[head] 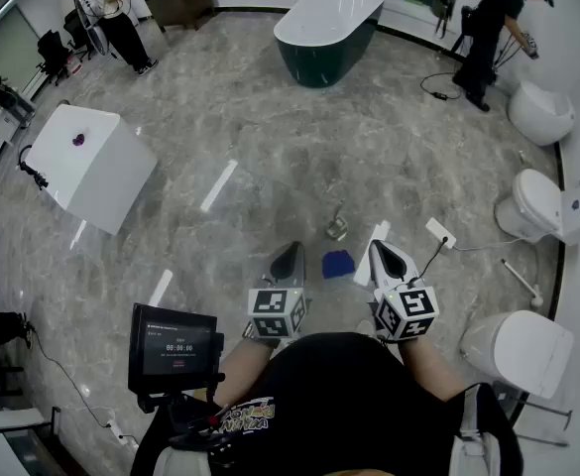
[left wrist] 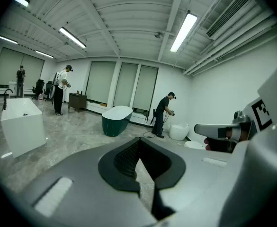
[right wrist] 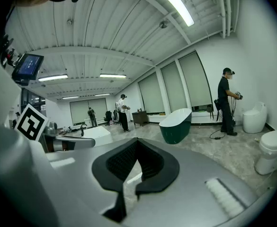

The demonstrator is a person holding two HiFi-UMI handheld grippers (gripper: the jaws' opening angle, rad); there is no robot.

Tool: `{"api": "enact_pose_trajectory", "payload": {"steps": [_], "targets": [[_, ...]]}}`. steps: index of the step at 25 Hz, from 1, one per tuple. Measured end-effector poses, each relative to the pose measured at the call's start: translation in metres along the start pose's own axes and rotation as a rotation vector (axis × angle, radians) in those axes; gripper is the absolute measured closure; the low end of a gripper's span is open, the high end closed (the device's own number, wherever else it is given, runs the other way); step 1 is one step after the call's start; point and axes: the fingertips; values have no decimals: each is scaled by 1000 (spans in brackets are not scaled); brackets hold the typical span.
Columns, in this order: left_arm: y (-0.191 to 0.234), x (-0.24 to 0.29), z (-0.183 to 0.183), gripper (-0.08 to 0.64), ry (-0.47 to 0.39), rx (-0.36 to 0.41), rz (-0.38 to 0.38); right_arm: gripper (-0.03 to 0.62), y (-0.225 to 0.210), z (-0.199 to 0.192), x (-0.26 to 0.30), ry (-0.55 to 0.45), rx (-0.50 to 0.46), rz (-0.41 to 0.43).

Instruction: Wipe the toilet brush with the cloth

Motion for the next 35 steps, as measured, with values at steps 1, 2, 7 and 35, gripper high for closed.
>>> {"api": "enact_pose_trajectory", "payload": {"steps": [1,2,7,35], "targets": [[1,1,2,549,-3,-1,1,592,0,1,1,-2,-2,1],[2,1,3,549,-6,-1,3,592,0,3,2,-5,-5,2],[3,3,7,549,-11,-2,5,592,-1,7,6,-9,-13,9],[-27,2,8,549,5,63,-193,589,20,6,2,-21,-14,91]]}}
Point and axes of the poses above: the fingertips, and each gripper's own axes: x forward along the fingers, y to its left, z out of its top, and after that the axes turned 13 degrees about y, right-handed
